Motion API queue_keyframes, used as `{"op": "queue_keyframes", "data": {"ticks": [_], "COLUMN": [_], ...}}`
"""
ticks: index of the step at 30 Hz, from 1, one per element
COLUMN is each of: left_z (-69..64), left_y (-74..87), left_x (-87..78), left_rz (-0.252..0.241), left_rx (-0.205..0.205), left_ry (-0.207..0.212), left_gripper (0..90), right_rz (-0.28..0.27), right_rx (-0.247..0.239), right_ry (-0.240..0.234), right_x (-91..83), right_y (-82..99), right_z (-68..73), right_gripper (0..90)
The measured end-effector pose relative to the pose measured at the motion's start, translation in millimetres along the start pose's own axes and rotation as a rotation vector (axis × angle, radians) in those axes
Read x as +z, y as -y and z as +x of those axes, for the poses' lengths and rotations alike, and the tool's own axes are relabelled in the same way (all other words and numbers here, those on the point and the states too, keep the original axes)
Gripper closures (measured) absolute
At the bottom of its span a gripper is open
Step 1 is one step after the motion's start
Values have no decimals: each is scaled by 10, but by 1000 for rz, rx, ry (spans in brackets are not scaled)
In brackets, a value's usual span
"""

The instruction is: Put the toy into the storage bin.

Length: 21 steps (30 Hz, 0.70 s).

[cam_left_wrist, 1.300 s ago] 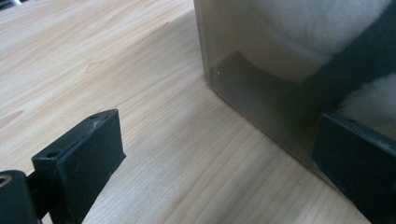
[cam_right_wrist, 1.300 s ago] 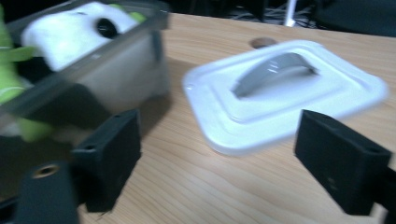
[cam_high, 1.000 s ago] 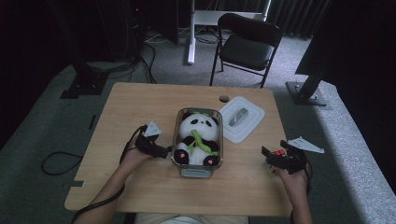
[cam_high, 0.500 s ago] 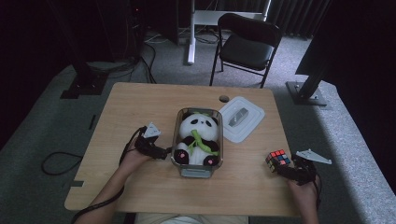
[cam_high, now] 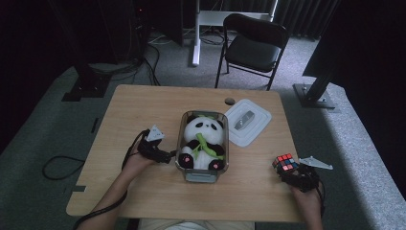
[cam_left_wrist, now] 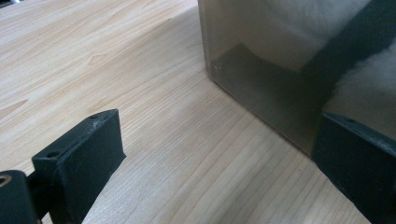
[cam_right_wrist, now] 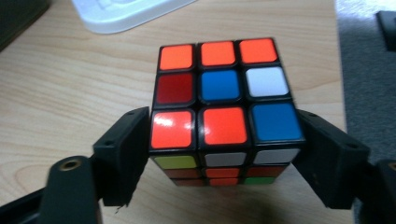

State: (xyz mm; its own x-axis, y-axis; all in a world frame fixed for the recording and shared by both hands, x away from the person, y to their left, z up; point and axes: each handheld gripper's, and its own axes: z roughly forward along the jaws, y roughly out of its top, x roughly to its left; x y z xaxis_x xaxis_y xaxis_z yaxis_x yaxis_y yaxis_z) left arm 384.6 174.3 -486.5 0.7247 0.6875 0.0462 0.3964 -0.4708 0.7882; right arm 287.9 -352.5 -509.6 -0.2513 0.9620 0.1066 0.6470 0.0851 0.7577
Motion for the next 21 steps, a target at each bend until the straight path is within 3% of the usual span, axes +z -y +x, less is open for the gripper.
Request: {"op": "queue_keyframes", "data": {"ticks": [1,7,21], "left_z": [6,-3,7], "left_y": [5,17,28], "left_x": [4,24,23], "left_rz": [-4,1,5], "left_rx": [-4,-2,-2], "left_ry": [0,6,10], "left_gripper": [31,31,31], "right_rz": [7,-3,1], "right_rx": [-11,-15,-34], "right_ry": [-2,13,-22], "right_x": [12,-12,-84], "right_y": [10,-1,-107], "right_z": [-2,7,16], "right_gripper": [308,334,336]}}
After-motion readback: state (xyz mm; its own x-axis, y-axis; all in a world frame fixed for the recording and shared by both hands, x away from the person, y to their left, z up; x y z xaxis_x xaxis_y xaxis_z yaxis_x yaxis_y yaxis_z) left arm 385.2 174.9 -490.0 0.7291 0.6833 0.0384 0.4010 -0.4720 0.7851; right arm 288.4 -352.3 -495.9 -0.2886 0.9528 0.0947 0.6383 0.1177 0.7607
